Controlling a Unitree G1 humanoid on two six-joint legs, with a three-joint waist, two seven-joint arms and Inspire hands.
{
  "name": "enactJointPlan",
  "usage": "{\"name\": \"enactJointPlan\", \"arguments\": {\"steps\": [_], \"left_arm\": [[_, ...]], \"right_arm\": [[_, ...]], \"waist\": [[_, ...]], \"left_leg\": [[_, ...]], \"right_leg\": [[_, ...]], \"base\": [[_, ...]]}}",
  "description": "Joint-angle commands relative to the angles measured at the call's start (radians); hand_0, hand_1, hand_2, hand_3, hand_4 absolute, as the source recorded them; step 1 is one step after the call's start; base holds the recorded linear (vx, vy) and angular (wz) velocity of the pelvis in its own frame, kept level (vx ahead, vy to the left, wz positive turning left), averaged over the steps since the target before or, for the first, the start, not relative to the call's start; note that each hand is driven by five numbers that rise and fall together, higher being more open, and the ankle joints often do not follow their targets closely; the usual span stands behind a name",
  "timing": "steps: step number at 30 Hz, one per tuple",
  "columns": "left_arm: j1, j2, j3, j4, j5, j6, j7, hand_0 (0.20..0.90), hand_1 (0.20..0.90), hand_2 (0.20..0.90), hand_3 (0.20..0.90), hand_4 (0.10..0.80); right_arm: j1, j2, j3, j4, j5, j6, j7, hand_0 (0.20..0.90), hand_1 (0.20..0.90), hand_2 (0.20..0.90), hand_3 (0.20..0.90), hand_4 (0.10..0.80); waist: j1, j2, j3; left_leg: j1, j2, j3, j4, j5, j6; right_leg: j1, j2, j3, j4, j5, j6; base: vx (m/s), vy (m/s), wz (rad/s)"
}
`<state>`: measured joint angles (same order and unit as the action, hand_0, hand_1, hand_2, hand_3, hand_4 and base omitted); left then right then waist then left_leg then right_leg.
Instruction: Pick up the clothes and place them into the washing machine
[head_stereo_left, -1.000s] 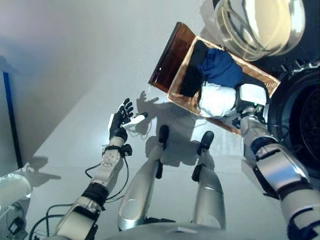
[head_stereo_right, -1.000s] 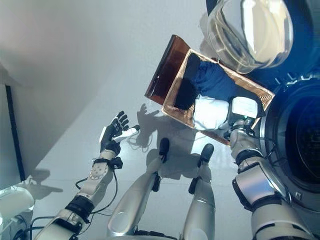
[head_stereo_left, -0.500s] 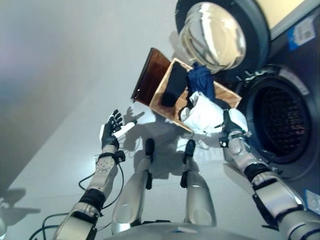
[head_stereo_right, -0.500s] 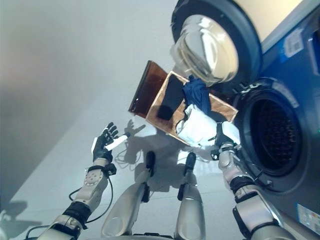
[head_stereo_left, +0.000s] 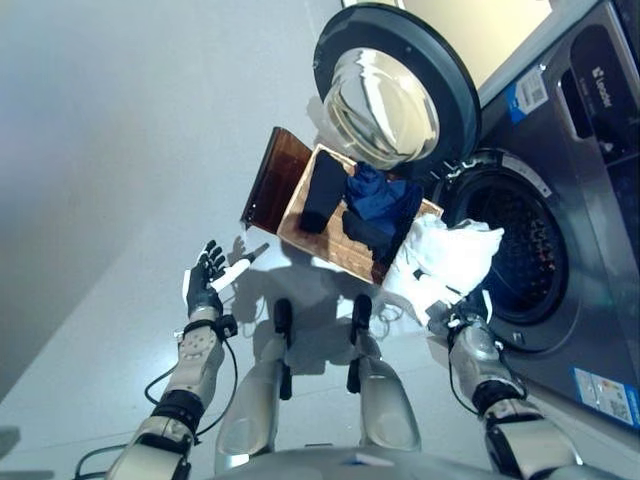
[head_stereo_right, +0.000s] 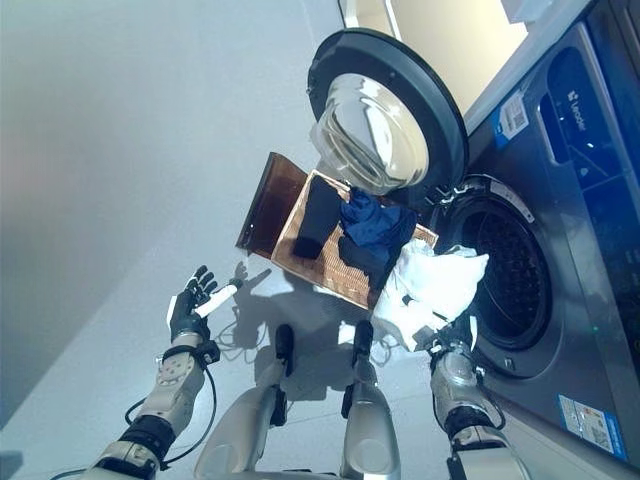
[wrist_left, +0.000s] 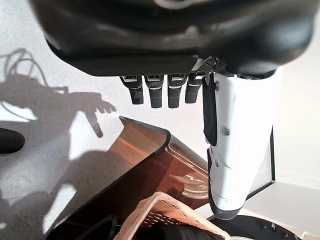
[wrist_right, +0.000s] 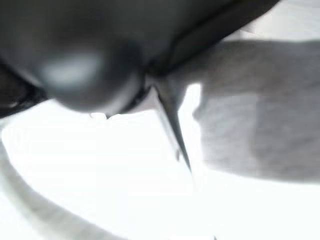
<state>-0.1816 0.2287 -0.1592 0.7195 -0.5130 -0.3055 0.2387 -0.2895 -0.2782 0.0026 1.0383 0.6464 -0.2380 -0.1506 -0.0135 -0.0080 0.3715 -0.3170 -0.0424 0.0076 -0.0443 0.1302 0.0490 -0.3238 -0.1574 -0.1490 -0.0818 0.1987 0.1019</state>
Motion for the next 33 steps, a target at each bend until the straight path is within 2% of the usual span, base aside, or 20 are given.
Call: {"name": "enactJointPlan", "arguments": {"steps": [1,7,13,16,23,28,33], "left_arm": [[-0.038,-0.012,0.037,0.029,-0.016,-0.067,-0.016,0.9,0.9,0.9,0.9,0.8],[-0.048,-0.028,0.026,0.051,-0.032,-0.072,-0.026,0.9,0.9,0.9,0.9,0.8],[-0.045,-0.049,-0.004,0.028,-0.062,-0.078,-0.026,0.9,0.9,0.9,0.9,0.8],[-0.03,-0.051,-0.022,-0.003,-0.074,-0.074,-0.031,0.9,0.9,0.9,0.9,0.8],[0.021,-0.041,-0.081,-0.092,-0.104,-0.07,-0.06,0.9,0.9,0.9,0.9,0.8],[0.047,-0.017,-0.095,-0.144,-0.118,-0.07,-0.081,0.9,0.9,0.9,0.9,0.8],[0.077,-0.009,-0.12,-0.202,-0.141,-0.063,-0.105,0.9,0.9,0.9,0.9,0.8]], "right_arm": [[-0.008,-0.056,-0.054,-0.03,0.156,-0.116,0.068,0.2,0.2,0.2,0.2,0.3],[-0.034,-0.023,-0.16,0.039,0.33,-0.151,0.075,0.2,0.2,0.2,0.2,0.3],[-0.118,0.016,-0.247,0.031,0.57,-0.209,0.079,0.2,0.2,0.2,0.2,0.3],[-0.181,0.005,-0.299,0.044,0.672,-0.233,0.075,0.2,0.2,0.2,0.2,0.3],[-0.377,-0.149,-0.382,0.146,0.735,-0.249,-0.003,0.2,0.2,0.2,0.2,0.3],[-0.479,-0.269,-0.347,0.187,0.685,-0.212,-0.039,0.2,0.2,0.2,0.2,0.3],[-0.564,-0.358,-0.361,0.2,0.717,-0.237,-0.071,0.2,0.2,0.2,0.2,0.3]], "waist": [[0.008,0.012,-0.057],[0.006,0.03,-0.054],[0.013,0.065,-0.05],[0.024,0.087,-0.048],[0.056,0.141,-0.047],[0.077,0.165,-0.044],[0.092,0.191,-0.046]], "left_leg": [[-0.022,0.024,-0.024,0.112,-0.111,-0.084],[-0.024,0.021,-0.022,0.111,-0.115,-0.085],[-0.036,0.016,-0.016,0.101,-0.108,-0.089],[-0.041,0.014,-0.017,0.093,-0.104,-0.091],[-0.068,0.005,-0.016,0.081,-0.094,-0.093],[-0.098,0.003,-0.013,0.069,-0.08,-0.095],[-0.129,0.003,-0.015,0.045,-0.062,-0.102]], "right_leg": [[0.019,-0.025,-0.007,0.07,-0.075,0.028],[0.014,-0.026,-0.004,0.071,-0.078,0.029],[-0.004,-0.031,0.002,0.069,-0.077,0.029],[-0.016,-0.034,0.006,0.075,-0.08,0.029],[-0.059,-0.041,0.011,0.091,-0.083,0.029],[-0.105,-0.043,0.018,0.103,-0.081,0.028],[-0.156,-0.044,0.024,0.117,-0.082,0.028]], "base": [[0.0,0.0,0.0],[0.007,0.002,-0.01],[0.0,0.0,0.0],[0.0,0.0,0.0],[0.0,0.0,0.0],[-0.006,-0.002,0.0],[0.0,0.0,0.0]]}}
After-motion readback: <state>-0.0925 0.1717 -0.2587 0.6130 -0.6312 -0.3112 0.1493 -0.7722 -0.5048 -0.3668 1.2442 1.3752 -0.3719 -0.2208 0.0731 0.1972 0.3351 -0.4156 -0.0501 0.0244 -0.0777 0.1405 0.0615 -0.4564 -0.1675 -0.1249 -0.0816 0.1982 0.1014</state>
